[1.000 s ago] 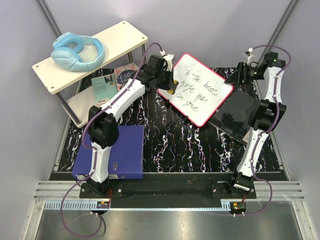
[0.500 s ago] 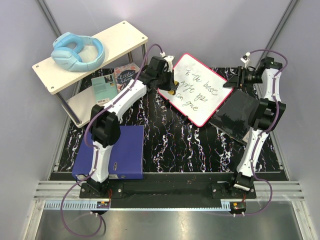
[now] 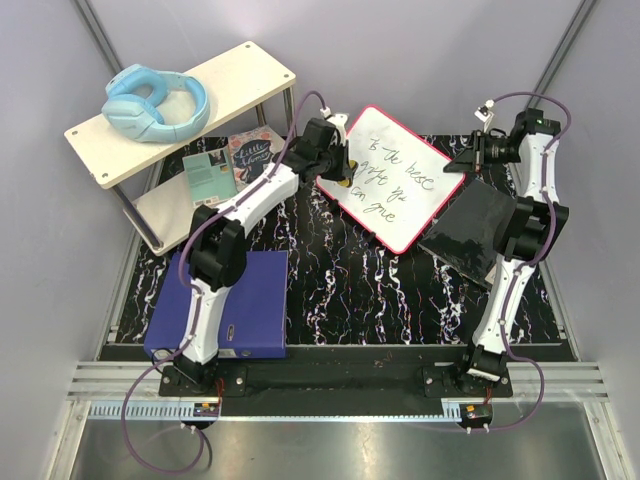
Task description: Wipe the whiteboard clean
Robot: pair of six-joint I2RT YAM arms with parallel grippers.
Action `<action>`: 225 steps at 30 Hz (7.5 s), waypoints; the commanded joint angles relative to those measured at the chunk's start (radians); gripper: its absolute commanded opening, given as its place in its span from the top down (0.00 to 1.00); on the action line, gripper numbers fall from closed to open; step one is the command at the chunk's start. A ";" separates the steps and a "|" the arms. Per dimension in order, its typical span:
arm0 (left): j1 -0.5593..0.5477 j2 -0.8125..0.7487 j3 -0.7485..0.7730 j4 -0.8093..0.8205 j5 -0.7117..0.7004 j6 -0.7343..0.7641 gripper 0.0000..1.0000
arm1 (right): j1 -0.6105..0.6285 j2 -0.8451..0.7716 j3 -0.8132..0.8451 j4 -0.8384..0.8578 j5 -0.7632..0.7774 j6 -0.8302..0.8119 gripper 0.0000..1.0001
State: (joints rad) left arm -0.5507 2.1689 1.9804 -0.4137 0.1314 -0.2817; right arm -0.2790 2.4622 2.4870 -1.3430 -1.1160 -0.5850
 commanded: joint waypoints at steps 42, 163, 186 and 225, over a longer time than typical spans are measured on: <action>-0.259 0.158 0.001 0.325 -0.107 0.132 1.00 | 0.136 -0.261 -0.217 -0.202 0.182 -0.303 1.00; -0.261 0.233 0.084 0.358 -0.045 0.212 1.00 | 0.250 -0.215 -0.183 -0.291 0.179 -0.312 1.00; 0.004 0.253 0.047 0.449 -0.270 -0.126 1.00 | 0.250 -0.252 -0.241 -0.292 0.220 -0.335 1.00; -0.083 0.348 0.314 0.504 0.045 0.153 1.00 | 0.251 -0.282 -0.275 -0.292 0.248 -0.354 1.00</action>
State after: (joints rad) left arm -0.5369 2.5210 2.2959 0.1001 -0.0063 -0.2493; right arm -0.1192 2.1830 2.2509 -1.1992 -0.8715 -0.7803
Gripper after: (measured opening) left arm 0.157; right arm 0.154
